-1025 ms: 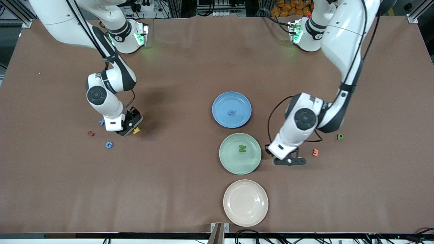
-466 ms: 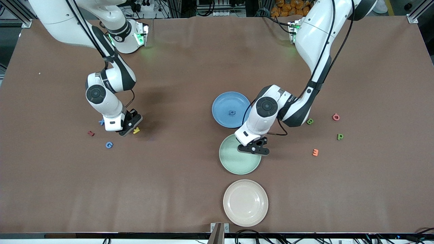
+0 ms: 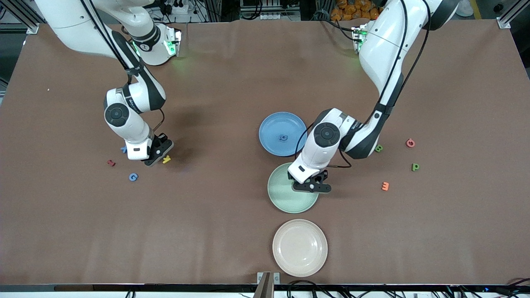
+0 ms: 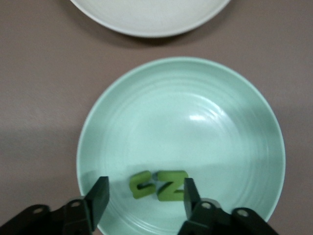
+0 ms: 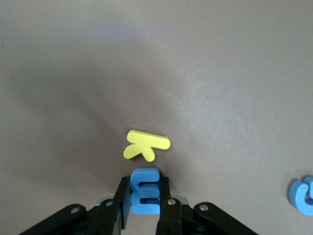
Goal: Sort letters by color into matching plates
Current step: 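Carry u to the green plate while the right gripper reaches blue m, then place blue m on the blue plate while the left gripper reaches green d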
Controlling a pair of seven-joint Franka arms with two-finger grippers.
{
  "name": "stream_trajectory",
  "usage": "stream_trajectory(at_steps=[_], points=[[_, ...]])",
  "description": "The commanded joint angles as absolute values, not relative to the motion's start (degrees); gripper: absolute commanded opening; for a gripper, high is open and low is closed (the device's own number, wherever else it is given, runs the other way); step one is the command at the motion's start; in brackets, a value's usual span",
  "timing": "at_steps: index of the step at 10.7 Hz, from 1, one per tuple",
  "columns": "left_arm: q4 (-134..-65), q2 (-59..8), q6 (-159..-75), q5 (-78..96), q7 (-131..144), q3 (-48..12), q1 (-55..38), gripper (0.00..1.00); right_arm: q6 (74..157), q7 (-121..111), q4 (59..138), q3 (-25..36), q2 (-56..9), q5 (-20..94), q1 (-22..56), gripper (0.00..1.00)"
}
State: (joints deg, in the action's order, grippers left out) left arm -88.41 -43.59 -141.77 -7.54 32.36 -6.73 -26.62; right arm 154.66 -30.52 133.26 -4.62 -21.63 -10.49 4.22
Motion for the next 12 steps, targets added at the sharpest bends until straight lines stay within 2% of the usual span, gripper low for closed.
stream_trajectory(at_steps=[1,3,5,7,9,12], points=[[-89.4,-36.7,-132.5,-7.6,32.3,-6.0,-22.3,1.0,147.2,-23.1,133.2,-7.8,-17.1,-11.1,3.3,0.18],[-90.5,-31.4,-121.2,-7.6,22.5,-5.9,-18.6,1.0,146.0,-18.5,132.5,-9.9,-16.5,-7.1,4.6,0.18],[-95.6,-26.9,-121.0,-7.6,11.0,-6.3,-10.9,1.0,144.3,-13.9,130.4,-10.6,-16.5,0.3,8.7,0.18],[-105.0,-22.4,-126.8,-7.6,7.0,-6.5,-5.3,1.0,144.1,-3.1,127.8,-10.6,-17.3,2.9,15.0,0.18],[-115.6,-19.7,-137.8,-7.6,5.8,-6.5,-0.8,1.0,144.1,10.9,123.8,-10.6,-19.6,3.1,21.7,0.18],[-122.1,-19.2,-144.5,-7.6,-0.2,-6.7,6.6,1.0,144.0,30.6,116.0,-10.6,-25.2,3.1,30.8,0.19]])
